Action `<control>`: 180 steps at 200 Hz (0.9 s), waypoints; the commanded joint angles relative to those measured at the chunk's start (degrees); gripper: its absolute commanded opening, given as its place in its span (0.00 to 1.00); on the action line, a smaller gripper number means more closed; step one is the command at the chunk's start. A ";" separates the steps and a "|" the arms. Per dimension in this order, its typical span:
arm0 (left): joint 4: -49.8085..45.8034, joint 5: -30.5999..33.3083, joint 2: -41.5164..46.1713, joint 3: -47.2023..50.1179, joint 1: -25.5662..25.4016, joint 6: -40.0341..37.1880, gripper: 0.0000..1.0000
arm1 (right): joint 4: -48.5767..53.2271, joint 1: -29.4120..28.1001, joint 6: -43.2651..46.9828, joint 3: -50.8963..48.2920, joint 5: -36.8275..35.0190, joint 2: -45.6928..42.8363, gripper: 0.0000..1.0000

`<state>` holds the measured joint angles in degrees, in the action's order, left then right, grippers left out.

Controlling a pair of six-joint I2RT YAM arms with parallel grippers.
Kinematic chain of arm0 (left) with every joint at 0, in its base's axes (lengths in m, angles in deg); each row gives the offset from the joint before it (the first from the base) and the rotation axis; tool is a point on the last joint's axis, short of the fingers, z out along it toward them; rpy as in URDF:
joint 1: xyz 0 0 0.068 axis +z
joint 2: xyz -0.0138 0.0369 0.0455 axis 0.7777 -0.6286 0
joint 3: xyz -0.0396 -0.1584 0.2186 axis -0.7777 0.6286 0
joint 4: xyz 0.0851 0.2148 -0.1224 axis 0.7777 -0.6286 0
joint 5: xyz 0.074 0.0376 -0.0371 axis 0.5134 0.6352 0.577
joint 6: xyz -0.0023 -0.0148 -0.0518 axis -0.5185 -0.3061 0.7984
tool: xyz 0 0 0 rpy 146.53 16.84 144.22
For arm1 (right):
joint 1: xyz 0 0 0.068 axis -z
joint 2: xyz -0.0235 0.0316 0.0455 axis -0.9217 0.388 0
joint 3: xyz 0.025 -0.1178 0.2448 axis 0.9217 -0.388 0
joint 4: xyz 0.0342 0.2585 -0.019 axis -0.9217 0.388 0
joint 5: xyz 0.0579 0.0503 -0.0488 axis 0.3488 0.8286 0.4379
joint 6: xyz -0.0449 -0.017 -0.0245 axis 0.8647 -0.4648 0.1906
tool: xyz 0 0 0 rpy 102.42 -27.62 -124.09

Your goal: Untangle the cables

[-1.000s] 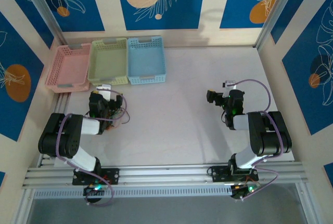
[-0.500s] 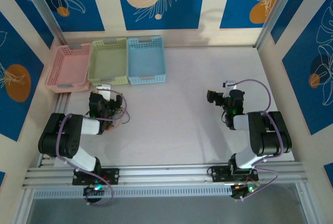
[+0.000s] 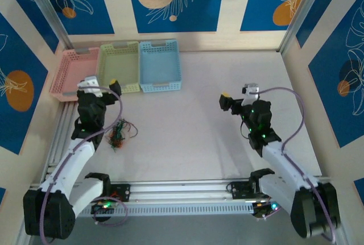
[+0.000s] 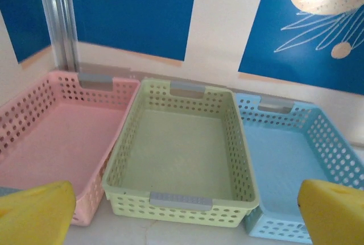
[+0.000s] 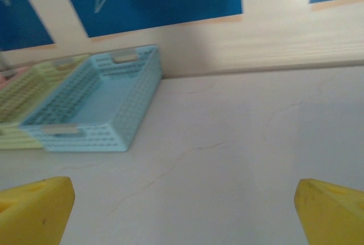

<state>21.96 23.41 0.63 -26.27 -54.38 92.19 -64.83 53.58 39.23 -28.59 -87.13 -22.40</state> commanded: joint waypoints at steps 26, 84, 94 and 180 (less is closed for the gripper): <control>-18.81 -9.10 -10.39 -15.71 7.37 6.61 1.00 | 3.00 -3.65 -3.45 -4.59 3.39 -5.73 0.99; -33.88 -14.28 -39.69 -44.11 12.56 4.07 0.90 | 2.39 -7.08 -1.10 -4.79 1.37 -5.80 1.00; -37.37 -14.36 -44.44 -49.48 13.17 2.67 0.90 | 2.44 -7.45 -0.97 -4.73 0.90 -5.71 1.00; -52.17 -16.46 -70.52 -76.22 14.77 -4.06 0.80 | 2.26 -8.48 -0.30 -4.38 0.14 -4.94 0.98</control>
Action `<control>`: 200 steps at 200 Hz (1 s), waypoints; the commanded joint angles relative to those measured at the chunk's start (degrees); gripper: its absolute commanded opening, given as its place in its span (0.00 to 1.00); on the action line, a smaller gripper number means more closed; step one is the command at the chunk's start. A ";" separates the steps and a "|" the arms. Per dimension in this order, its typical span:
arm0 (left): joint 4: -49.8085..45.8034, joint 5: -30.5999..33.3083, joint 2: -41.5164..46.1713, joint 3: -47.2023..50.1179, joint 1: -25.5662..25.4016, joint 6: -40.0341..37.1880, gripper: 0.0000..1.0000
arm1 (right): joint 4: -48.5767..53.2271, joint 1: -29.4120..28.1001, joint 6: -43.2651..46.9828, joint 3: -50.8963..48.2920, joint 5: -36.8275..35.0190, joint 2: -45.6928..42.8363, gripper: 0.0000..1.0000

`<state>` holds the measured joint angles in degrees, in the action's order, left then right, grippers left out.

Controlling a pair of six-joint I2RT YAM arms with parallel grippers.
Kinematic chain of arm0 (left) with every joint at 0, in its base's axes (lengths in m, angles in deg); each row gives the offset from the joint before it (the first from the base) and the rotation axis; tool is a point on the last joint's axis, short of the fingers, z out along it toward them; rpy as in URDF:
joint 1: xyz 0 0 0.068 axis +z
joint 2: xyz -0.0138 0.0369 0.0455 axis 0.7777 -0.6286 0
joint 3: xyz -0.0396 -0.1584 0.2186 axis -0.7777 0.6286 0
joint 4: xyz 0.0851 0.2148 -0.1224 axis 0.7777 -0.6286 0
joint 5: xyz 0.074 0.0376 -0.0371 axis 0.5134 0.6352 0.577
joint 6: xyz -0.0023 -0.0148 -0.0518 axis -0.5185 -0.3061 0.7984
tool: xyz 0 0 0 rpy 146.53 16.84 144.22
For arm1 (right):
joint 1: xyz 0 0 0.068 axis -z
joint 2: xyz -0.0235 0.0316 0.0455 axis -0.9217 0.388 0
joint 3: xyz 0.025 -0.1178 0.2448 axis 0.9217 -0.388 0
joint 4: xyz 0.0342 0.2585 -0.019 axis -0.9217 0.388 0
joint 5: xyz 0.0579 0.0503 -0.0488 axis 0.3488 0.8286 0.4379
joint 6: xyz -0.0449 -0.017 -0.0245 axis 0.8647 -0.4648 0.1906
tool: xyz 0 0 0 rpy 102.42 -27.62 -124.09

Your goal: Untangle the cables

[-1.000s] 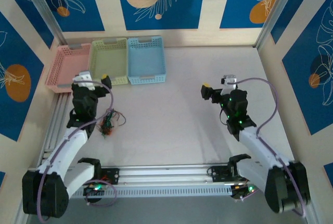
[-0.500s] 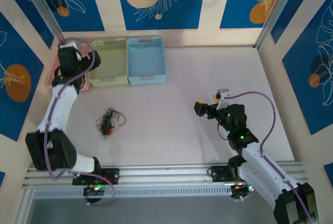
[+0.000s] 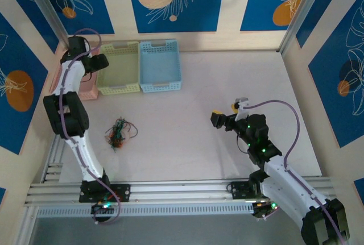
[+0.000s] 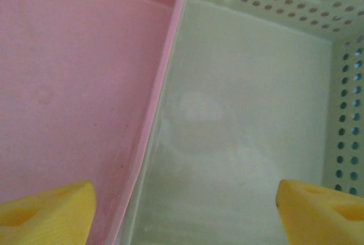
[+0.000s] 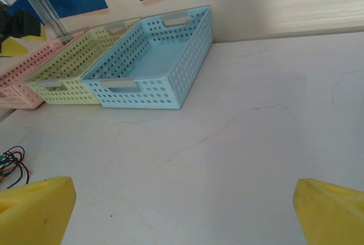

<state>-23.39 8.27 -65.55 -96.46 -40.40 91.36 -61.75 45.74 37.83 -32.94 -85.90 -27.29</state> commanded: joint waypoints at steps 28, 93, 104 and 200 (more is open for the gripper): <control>-10.42 -1.28 -9.18 -11.80 0.78 -3.47 0.75 | -0.82 -1.37 1.60 -0.07 -1.74 -0.04 0.97; -13.91 1.81 -14.09 -15.41 0.73 -5.74 0.69 | -0.82 -2.37 2.27 0.73 -2.36 1.13 0.96; -14.04 2.30 -14.35 -15.50 0.72 -6.29 0.69 | -0.82 -2.48 2.26 0.76 -2.51 1.13 0.96; -15.05 1.05 -15.90 -17.89 -0.91 -8.97 0.07 | -0.95 -2.83 2.43 0.81 -2.93 1.57 0.96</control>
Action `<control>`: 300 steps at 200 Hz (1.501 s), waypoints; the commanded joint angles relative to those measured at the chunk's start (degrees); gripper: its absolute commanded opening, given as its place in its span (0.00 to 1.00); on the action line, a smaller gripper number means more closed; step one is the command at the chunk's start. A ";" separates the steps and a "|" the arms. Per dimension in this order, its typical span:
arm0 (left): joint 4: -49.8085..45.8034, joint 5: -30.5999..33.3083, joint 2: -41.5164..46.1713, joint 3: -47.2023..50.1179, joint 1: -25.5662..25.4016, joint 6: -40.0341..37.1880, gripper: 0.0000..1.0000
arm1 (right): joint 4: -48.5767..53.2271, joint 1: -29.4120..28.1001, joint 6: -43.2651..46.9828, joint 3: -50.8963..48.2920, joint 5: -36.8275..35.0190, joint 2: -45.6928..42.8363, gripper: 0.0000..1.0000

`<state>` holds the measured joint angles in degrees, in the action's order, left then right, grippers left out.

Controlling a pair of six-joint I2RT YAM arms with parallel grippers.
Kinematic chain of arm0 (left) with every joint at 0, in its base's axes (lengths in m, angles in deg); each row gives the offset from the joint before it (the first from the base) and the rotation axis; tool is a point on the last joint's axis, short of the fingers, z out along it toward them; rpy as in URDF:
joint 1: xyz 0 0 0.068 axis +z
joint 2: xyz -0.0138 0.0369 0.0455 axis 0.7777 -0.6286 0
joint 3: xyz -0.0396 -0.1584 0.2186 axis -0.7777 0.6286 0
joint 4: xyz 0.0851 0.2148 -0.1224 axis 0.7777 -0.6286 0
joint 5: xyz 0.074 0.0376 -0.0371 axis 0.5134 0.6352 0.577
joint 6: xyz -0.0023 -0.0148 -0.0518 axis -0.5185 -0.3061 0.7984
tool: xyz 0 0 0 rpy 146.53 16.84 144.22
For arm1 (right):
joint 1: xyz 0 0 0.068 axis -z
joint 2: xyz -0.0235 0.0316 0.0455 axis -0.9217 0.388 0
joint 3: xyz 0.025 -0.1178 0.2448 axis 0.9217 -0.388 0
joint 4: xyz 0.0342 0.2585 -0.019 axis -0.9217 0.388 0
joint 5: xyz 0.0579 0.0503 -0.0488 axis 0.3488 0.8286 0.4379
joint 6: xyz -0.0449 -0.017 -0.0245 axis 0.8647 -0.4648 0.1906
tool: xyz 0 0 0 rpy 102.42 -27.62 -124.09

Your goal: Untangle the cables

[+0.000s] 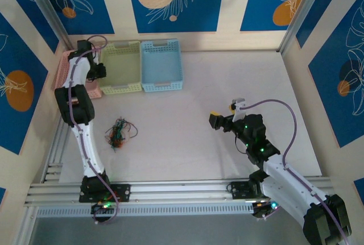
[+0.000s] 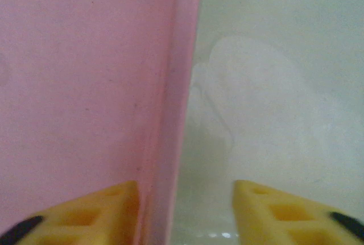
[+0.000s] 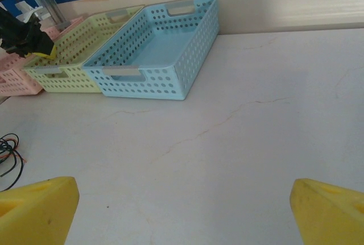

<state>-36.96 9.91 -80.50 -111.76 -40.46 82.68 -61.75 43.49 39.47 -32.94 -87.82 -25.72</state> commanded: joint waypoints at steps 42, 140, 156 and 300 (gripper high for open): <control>-0.43 -2.07 -0.34 -2.58 -5.43 -0.30 0.00 | -0.94 -0.58 0.84 0.84 -0.97 -0.01 0.96; -1.95 3.32 -0.20 -4.79 -22.07 7.97 0.00 | -0.69 -0.66 0.90 0.92 -1.00 -0.09 0.95; -3.60 3.87 -1.14 -6.63 -24.09 9.33 0.00 | -0.73 -0.78 0.92 0.91 -0.99 -0.09 0.95; -9.08 1.38 -5.35 -13.39 -31.68 17.48 0.22 | -0.47 -1.10 1.18 0.94 -1.36 -0.28 0.95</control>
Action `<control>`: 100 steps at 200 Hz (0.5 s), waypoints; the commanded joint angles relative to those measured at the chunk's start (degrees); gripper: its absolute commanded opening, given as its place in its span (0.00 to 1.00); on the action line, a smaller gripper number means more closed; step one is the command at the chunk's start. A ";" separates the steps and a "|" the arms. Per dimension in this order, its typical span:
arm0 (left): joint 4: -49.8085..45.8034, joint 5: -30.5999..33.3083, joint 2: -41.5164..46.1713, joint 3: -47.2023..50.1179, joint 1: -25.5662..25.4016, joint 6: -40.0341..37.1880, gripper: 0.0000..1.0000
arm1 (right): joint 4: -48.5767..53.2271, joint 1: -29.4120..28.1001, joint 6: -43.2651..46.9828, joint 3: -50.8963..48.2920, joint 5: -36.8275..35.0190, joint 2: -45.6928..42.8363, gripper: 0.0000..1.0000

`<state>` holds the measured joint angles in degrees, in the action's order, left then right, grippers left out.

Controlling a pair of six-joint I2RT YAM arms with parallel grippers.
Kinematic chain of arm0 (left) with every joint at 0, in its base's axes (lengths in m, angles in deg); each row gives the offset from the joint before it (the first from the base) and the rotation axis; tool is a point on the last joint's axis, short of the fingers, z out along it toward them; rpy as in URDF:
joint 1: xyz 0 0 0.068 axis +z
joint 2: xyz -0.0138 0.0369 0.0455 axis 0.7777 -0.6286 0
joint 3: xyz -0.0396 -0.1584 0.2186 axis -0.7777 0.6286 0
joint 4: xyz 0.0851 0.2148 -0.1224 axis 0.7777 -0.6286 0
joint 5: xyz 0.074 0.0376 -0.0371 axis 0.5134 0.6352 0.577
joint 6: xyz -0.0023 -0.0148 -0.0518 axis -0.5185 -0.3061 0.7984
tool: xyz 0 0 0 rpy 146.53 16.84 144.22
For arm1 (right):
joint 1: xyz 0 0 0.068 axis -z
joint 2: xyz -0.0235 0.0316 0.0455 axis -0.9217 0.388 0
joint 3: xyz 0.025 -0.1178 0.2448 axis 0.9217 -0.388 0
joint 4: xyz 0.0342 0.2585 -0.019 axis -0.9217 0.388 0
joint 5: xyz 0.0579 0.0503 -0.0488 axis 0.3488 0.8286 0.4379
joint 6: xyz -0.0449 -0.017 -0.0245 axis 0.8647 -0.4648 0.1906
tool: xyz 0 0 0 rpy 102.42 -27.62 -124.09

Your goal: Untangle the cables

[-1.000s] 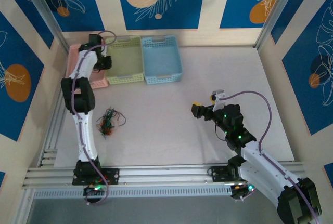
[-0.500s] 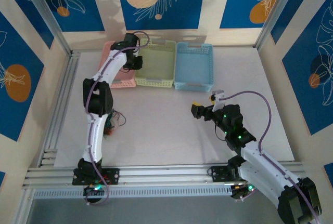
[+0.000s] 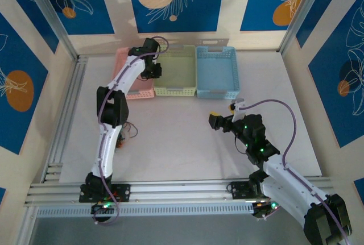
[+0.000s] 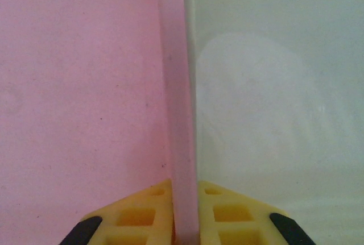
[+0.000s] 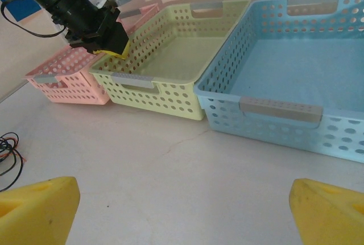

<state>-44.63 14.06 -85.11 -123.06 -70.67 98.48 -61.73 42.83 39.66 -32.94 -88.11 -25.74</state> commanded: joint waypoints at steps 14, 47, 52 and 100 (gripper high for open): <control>-1.78 -3.38 -0.78 -2.09 -1.57 1.63 0.31 | -0.48 -0.44 0.96 0.93 -1.02 -0.25 0.95; -2.38 -2.67 0.19 -2.00 -1.57 0.50 0.50 | -0.49 -0.63 1.18 0.91 -1.17 -0.25 0.95; -2.31 -2.33 0.75 -2.00 -1.57 0.40 0.52 | -0.49 -0.62 1.17 0.94 -1.20 -0.23 0.95; -1.43 3.43 10.24 -1.79 -0.06 -2.38 0.76 | -0.48 -0.77 1.12 0.94 -1.34 -0.27 0.95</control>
<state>-45.18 13.69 -83.82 -123.43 -71.65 98.13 -61.73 42.42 39.69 -32.94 -88.31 -25.74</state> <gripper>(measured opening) 0.734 0.949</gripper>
